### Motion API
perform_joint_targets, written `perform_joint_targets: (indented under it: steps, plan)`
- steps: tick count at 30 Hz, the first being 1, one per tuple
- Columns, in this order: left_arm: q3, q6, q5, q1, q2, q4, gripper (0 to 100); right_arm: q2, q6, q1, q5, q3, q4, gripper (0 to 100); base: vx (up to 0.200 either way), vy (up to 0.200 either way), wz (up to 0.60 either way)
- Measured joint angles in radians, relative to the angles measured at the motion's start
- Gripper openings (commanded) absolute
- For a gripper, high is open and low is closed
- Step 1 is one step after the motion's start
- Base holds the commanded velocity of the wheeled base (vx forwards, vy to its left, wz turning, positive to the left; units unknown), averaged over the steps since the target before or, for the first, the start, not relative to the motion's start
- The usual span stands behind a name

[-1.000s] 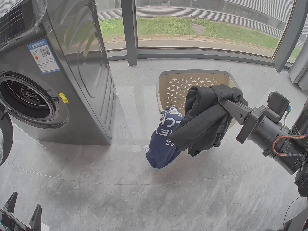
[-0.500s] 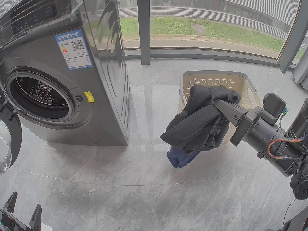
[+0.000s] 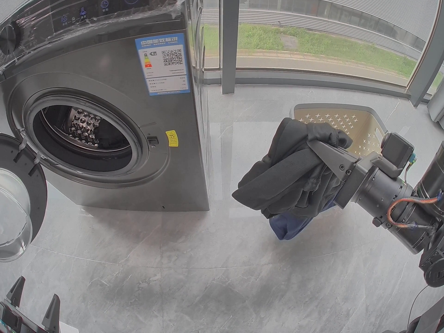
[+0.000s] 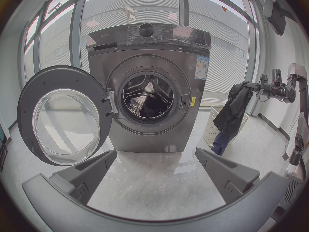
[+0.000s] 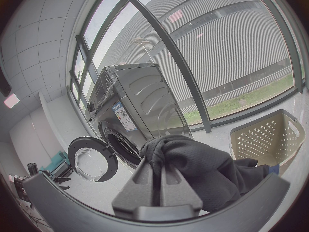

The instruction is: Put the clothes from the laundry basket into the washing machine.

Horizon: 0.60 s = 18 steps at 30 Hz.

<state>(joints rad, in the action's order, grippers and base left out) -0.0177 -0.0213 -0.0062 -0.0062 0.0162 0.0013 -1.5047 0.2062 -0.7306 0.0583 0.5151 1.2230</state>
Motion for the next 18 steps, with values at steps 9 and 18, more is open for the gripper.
perform_joint_targets:
  steps: [9, 18]
  plan:
    - [0.0, -0.003, 0.0, 0.0, 0.0, 0.0, 100, 0.014, 0.0, 0.002, 0.0, 0.005, 0.0, 0, -0.2, 0.0, 0.0]
    - [0.0, -0.002, 0.0, 0.0, 0.0, 0.0, 100, 0.024, 0.0, 0.007, 0.0, 0.009, -0.001, 0, -0.022, 0.044, 0.0]
